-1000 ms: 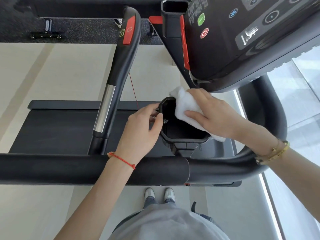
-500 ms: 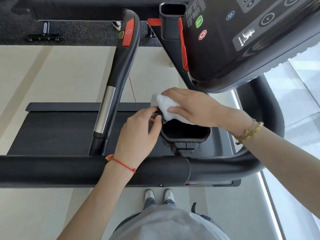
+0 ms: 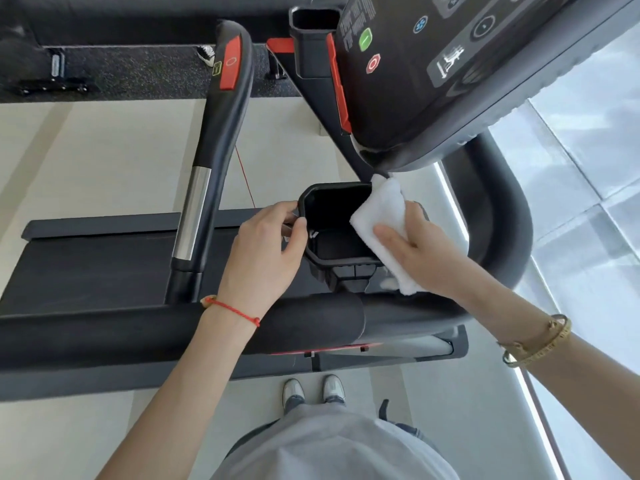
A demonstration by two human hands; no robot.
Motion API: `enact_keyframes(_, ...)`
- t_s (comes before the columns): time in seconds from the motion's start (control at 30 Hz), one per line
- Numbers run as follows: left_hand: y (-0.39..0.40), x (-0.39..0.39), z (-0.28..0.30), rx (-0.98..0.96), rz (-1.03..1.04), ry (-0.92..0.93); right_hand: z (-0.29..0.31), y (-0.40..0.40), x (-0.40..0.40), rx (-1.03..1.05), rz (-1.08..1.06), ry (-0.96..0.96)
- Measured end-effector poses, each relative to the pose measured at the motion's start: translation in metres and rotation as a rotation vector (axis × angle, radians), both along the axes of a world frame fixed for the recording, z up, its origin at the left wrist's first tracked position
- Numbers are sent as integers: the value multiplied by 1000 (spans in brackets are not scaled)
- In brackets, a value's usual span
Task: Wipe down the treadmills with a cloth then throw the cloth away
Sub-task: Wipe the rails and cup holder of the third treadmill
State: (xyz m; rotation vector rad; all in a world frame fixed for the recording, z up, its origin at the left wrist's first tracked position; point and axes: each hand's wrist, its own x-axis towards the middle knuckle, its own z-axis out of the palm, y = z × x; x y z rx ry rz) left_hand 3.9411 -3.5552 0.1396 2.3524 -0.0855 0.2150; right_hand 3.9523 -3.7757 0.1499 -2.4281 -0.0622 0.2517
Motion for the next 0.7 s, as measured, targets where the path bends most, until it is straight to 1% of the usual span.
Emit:
enact_keyframes(0.1,1,-2,2,16,-21,6,8,1,-17,73,6,-1)
enact_keyframes(0.13,1,-3,2,26,-37,9,9,3,-24,53,27,-30)
enact_keyframes(0.2,4,-8,4,52,-73,25,12,8,-36,-54,86,-142)
enact_keyframes(0.27,9,-13,4,55,-95,46,20,16,-45,-120,177,-264)
enact_keyframes(0.33,16,-19,4,62,-101,44,25,27,-48,-165,327,-313)
enact_keyframes(0.4,20,-25,5,84,-110,45,25,40,-43,-253,442,-329)
enact_keyframes(0.43,21,-28,6,84,-113,49,25,49,-39,-299,458,-335)
enact_keyframes(0.5,24,-32,7,79,-107,45,23,66,-27,-360,427,-316)
enact_keyframes(0.6,25,-36,8,103,-81,37,18,84,-11,-358,372,-280)
enact_keyframes(0.7,27,-40,9,116,-81,37,17,81,-14,-470,374,-344)
